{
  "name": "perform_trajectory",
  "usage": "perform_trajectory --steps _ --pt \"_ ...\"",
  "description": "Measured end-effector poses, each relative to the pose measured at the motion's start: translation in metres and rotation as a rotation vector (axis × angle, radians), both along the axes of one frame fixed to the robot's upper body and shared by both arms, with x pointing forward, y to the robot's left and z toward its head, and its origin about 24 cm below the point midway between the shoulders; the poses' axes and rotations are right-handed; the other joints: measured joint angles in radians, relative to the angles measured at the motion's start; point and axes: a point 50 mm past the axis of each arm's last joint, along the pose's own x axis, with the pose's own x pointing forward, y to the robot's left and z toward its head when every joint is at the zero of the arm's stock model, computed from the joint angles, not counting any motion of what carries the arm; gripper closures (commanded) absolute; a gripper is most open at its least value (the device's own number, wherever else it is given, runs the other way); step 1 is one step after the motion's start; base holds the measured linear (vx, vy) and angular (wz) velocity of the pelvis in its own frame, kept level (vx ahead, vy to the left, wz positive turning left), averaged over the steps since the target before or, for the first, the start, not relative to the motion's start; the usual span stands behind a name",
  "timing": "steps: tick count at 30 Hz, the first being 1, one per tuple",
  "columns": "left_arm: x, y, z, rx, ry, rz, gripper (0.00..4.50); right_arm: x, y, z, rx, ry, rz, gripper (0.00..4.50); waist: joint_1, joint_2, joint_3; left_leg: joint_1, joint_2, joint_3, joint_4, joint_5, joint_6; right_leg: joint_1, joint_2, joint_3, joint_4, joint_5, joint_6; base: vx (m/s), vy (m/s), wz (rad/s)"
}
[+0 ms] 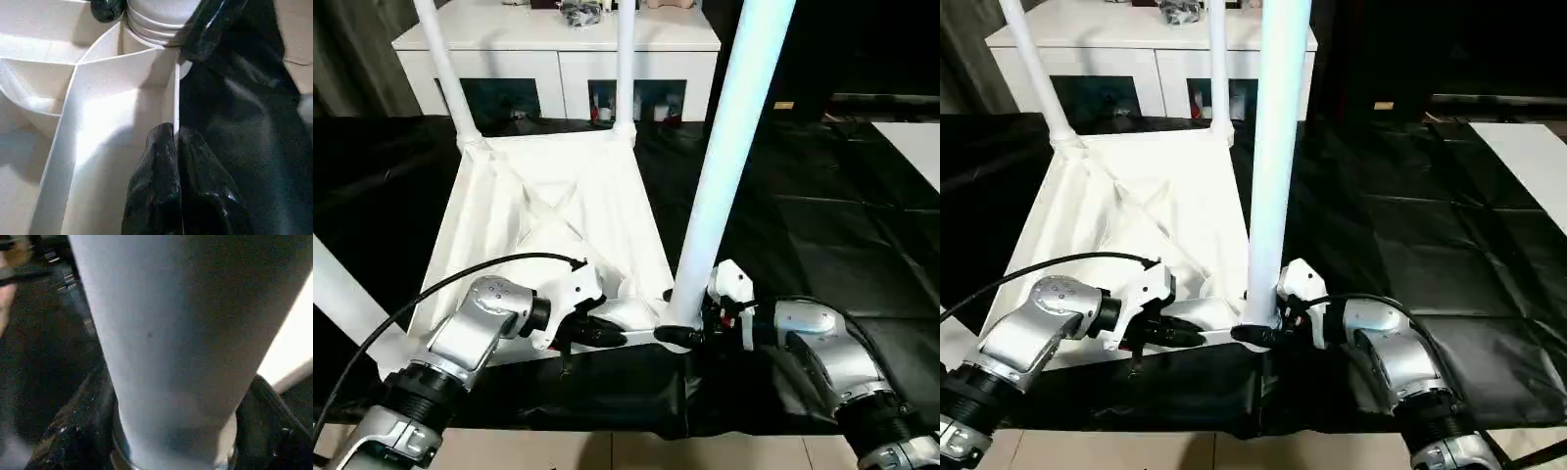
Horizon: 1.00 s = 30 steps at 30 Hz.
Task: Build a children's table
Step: Rotate leg to tighten
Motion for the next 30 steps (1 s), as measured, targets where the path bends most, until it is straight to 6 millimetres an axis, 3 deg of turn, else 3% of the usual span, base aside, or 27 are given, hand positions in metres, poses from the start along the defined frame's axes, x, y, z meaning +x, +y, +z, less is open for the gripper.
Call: perform_trajectory --steps 4,11,13,17,21,22,26,28,30 --pt "0.008 -0.006 -0.002 0.003 -0.026 0.075 4.50 0.011 0.004 -0.003 0.008 -0.001 -0.155 1.78 -0.023 -0.001 0.001 0.003 0.000 0.000 0.000 0.000 0.000 0.001 0.000 0.001 0.000 -0.001 0.002 0.000 0.000 0.00" --pt "0.025 -0.025 -0.008 0.007 -0.082 0.228 4.50 0.029 0.017 -0.009 0.018 0.010 -0.493 1.78 -0.036 -0.002 0.001 0.010 -0.002 -0.003 -0.002 0.000 -0.001 0.006 0.000 0.000 -0.003 -0.002 0.004 0.000 0.000 0.00" --pt "0.031 -0.037 -0.011 0.012 -0.103 0.300 4.50 0.038 0.025 -0.011 0.006 0.017 -0.671 1.78 -0.044 -0.001 0.001 0.011 -0.004 -0.007 -0.002 0.000 -0.001 0.008 0.000 -0.001 -0.008 -0.003 0.005 0.000 0.000 0.00" --pt "0.035 -0.053 -0.015 0.020 -0.125 0.354 4.50 0.041 0.035 -0.014 -0.011 0.019 -0.854 1.78 -0.047 0.002 -0.001 0.014 -0.008 -0.010 -0.009 0.000 0.000 0.011 -0.001 -0.004 -0.027 -0.004 0.007 0.000 0.000 0.00" --pt "0.036 -0.056 -0.016 0.017 -0.137 0.351 4.50 0.041 0.036 -0.014 -0.014 0.010 -0.880 1.78 -0.050 0.006 -0.002 0.014 -0.014 -0.013 -0.018 0.000 0.000 0.022 -0.002 -0.005 -0.052 -0.006 0.009 0.000 0.000 0.00" --pt "0.036 -0.056 -0.015 0.017 -0.141 0.348 4.50 0.041 0.035 -0.014 -0.007 0.010 -0.880 1.22 -0.050 0.006 -0.001 0.014 -0.016 -0.013 -0.019 0.000 0.000 0.024 -0.003 -0.004 -0.055 -0.006 0.009 0.000 0.000 0.00" --pt "0.037 -0.052 -0.014 0.024 -0.155 0.351 4.50 0.039 0.035 -0.015 0.023 0.006 -0.825 1.00 -0.053 0.004 0.000 0.013 -0.019 -0.012 -0.020 0.000 0.000 0.022 -0.004 0.000 -0.055 -0.005 0.009 0.000 0.000 0.00" --pt "0.038 -0.048 -0.013 0.028 -0.159 0.346 4.50 0.038 0.032 -0.014 0.023 0.003 -0.766 0.66 -0.055 0.003 0.000 0.014 -0.018 -0.013 -0.021 0.000 0.000 0.021 -0.003 -0.001 -0.055 -0.005 0.009 0.000 0.000 0.00" --pt "0.037 -0.042 -0.012 0.030 -0.161 0.326 4.50 0.035 0.026 -0.014 0.020 0.004 -0.679 0.66 -0.056 0.001 0.001 0.014 -0.018 -0.013 -0.023 0.000 0.000 0.017 -0.003 -0.001 -0.055 -0.005 0.009 0.000 0.000 0.00"
